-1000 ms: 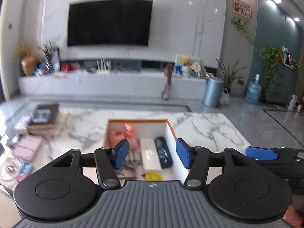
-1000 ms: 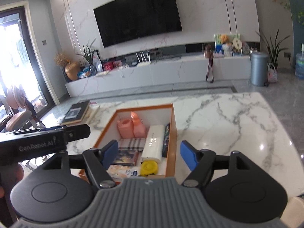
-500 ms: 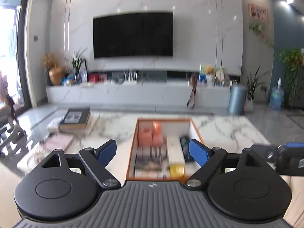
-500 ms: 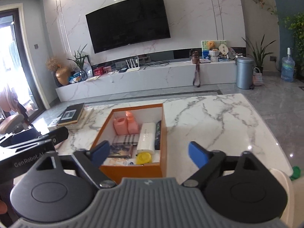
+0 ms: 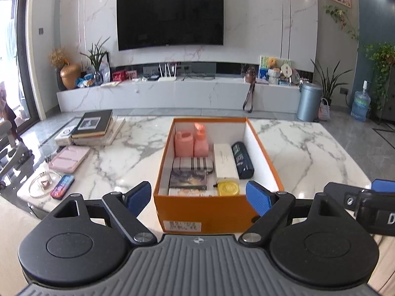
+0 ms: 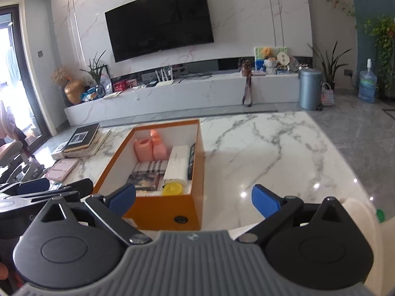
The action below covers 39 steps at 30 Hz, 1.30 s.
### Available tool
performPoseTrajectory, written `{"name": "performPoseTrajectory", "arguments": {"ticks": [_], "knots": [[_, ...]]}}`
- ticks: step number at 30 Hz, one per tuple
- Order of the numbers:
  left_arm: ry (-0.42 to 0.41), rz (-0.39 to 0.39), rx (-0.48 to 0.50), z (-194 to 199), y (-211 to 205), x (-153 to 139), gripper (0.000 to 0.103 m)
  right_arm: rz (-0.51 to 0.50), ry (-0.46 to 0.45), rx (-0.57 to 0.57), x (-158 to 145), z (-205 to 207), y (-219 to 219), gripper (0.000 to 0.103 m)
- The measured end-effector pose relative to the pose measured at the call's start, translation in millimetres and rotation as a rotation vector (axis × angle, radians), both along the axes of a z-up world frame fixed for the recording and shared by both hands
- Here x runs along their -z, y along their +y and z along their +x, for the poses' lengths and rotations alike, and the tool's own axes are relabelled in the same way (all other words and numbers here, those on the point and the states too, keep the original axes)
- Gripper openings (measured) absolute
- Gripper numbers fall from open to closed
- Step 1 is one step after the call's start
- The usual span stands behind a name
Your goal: Organize rigid objects
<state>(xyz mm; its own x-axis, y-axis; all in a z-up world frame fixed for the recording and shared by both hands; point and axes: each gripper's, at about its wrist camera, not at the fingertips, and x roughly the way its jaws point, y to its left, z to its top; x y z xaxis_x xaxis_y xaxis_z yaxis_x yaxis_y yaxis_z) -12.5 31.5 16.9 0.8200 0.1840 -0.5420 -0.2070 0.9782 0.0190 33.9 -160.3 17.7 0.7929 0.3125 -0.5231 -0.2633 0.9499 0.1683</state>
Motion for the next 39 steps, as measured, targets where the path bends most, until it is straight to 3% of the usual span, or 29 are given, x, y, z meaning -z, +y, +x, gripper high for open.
{"name": "performPoseTrajectory", "arguments": {"ticks": [10, 39], "knots": [[0.037, -0.014, -0.004, 1.2, 6.8, 12.8, 0.101, -0.027, 0.051, -0.052, 21.7, 8.8, 15.2, 0.1], [0.034, -0.015, -0.004, -0.9, 4.3, 9.6, 0.101, -0.049, 0.07, -0.034, 24.5, 8.0, 17.3, 0.1]]}}
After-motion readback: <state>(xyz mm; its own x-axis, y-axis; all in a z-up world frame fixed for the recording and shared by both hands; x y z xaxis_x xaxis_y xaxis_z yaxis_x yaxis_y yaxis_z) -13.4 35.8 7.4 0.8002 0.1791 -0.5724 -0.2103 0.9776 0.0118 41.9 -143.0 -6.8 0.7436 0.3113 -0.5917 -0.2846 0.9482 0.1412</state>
